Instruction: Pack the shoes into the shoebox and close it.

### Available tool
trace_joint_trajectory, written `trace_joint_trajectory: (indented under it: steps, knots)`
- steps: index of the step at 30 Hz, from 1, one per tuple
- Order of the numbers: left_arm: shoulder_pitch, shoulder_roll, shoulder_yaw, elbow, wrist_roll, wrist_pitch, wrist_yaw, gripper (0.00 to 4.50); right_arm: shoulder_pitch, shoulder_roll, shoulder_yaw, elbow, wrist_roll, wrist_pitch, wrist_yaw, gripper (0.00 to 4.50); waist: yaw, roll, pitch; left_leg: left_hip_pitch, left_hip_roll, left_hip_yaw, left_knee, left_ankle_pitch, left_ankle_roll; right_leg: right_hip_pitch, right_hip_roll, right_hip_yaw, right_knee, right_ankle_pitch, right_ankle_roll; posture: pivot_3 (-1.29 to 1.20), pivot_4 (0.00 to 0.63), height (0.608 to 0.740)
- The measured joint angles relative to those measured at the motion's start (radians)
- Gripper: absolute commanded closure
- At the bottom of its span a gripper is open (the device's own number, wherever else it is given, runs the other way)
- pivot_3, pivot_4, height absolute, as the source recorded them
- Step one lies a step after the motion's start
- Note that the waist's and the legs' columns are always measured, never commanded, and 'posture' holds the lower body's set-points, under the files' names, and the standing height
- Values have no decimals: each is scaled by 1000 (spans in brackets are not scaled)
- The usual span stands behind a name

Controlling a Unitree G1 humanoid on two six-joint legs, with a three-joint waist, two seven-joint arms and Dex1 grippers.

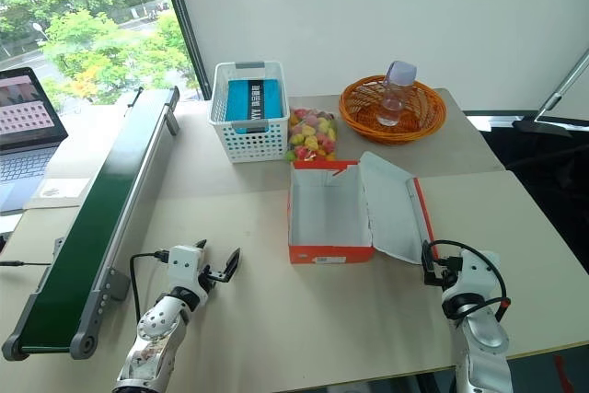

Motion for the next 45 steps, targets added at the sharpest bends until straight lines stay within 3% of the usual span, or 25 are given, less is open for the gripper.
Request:
trace_joint_trajectory:
  steps: [7, 17, 26, 30, 35, 45]
  knots:
    - [-74, 8, -32, 16, 13, 8, -22, 0, -17, -33, -18, -14, -7, -3, -22, 43, 8, 0, 1, -4, -3, 5, -4, 0, 1, 0, -4, -2, -4, 1, 2, 0, 150, 740]
    - [-456, 12, 24, -90, -13, 144, 42, 0, -219, -217, -106, -77, 40, 67, 0, 43, 6, -2, 2, -7, -5, 5, -5, 6, 11, 1, 2, -1, -5, 6, 11, 0, 150, 740]
    - [-641, 173, 130, -131, -38, 484, 87, 0, -444, -306, 44, -213, 216, 348, 243, 43, 5, -5, 4, -7, -1, 2, -7, 6, 11, 1, 8, -2, -5, 5, 10, 0, 150, 740]
    - [-683, 241, 182, -161, -44, 583, 93, 0, -517, -303, 89, -229, 269, 459, 279, 43, 13, -6, 4, -8, -2, 3, -6, 6, 11, 1, 7, -2, -5, 6, 8, 0, 150, 740]
    - [-692, 248, 225, -214, -73, 684, 108, 0, -583, -277, 145, -273, 328, 564, 320, 43, 22, -6, 4, -8, -1, 3, -6, 6, 11, 0, 7, -2, -5, 9, 3, 0, 150, 740]
    - [-576, 260, 279, -308, -101, 804, 126, 0, -652, -236, 221, -317, 390, 682, 364, 43, 29, -7, 5, -8, -1, 4, -5, 6, 11, -1, 7, -2, -4, 10, 2, 0, 150, 740]
